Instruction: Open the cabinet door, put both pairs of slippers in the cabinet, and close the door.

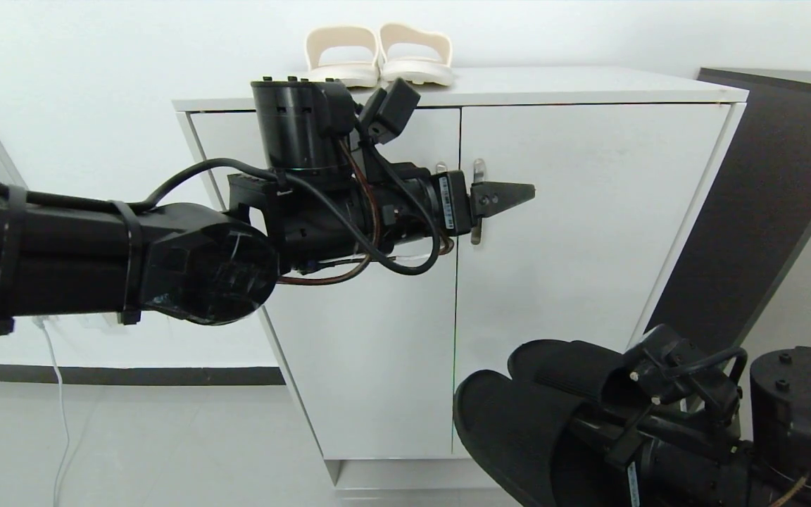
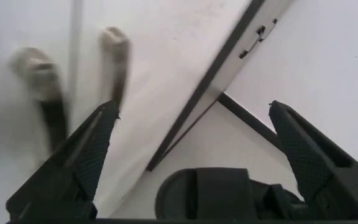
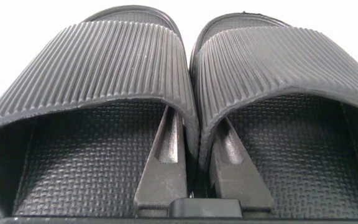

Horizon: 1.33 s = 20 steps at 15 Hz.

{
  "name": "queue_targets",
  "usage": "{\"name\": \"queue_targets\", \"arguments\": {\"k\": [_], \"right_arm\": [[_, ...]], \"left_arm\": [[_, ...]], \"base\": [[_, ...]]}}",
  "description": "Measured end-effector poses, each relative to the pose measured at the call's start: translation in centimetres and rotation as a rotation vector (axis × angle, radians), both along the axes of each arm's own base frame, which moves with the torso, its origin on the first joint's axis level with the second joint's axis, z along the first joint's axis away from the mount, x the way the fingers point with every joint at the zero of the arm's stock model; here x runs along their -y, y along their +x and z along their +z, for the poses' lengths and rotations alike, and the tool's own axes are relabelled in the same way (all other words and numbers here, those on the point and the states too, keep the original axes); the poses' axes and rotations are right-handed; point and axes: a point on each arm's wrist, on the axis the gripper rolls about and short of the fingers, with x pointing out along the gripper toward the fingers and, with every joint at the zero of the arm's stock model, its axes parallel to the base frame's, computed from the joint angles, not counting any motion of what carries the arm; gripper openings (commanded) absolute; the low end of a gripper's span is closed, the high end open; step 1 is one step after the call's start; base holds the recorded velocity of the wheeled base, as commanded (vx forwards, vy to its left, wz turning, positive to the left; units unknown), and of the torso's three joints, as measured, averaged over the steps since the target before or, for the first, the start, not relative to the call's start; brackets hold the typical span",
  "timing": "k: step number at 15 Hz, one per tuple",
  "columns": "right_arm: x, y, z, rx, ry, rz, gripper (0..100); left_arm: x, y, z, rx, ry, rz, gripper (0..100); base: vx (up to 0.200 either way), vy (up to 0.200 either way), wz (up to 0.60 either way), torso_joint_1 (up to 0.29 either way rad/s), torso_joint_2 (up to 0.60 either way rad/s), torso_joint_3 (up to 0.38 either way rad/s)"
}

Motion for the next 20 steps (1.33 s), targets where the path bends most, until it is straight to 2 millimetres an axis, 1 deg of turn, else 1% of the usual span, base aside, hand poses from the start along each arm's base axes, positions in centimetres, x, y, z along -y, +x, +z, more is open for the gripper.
{"name": "queue_targets", "arguments": {"k": [2, 5, 11, 12, 15, 17, 20], "right_arm": [[0.0, 0.0, 0.0, 0.005, -0.003, 0.0, 0], [0.0, 0.0, 0.1, 0.01, -0.004, 0.004, 0], [0.0, -0.1, 0.1, 0.011, -0.001, 0.008, 0], [0.0, -0.1, 0.1, 0.011, -0.001, 0.008, 0], [0.0, -0.1, 0.1, 0.01, -0.002, 0.009, 0], [0.1, -0.1, 0.0, 0.008, -0.004, 0.013, 0], [0.3, -0.7, 0.0, -0.021, 0.022, 0.116, 0]], "left_arm": [[-0.5, 0.4, 0.0, -0.001, 0.0, 0.015, 100], [-0.6, 0.9, -0.2, -0.003, 0.002, 0.023, 100], [0.6, 2.6, -0.7, -0.016, 0.007, 0.024, 100], [0.8, 2.8, -0.8, -0.017, 0.007, 0.026, 0], [0.9, 3.2, -1.3, -0.032, 0.011, 0.035, 0], [0.8, 3.0, -1.4, -0.054, 0.006, 0.036, 0], [0.5, 1.7, -1.2, -0.067, 0.005, 0.021, 0]], "base": [[0.0, 0.0, 0.0, 0.0, 0.0, 0.0], [0.0, 0.0, 0.0, 0.0, 0.0, 0.0], [0.0, 0.0, 0.0, 0.0, 0.0, 0.0], [0.0, 0.0, 0.0, 0.0, 0.0, 0.0], [0.0, 0.0, 0.0, 0.0, 0.0, 0.0], [0.0, 0.0, 0.0, 0.0, 0.0, 0.0], [0.0, 0.0, 0.0, 0.0, 0.0, 0.0]]}}
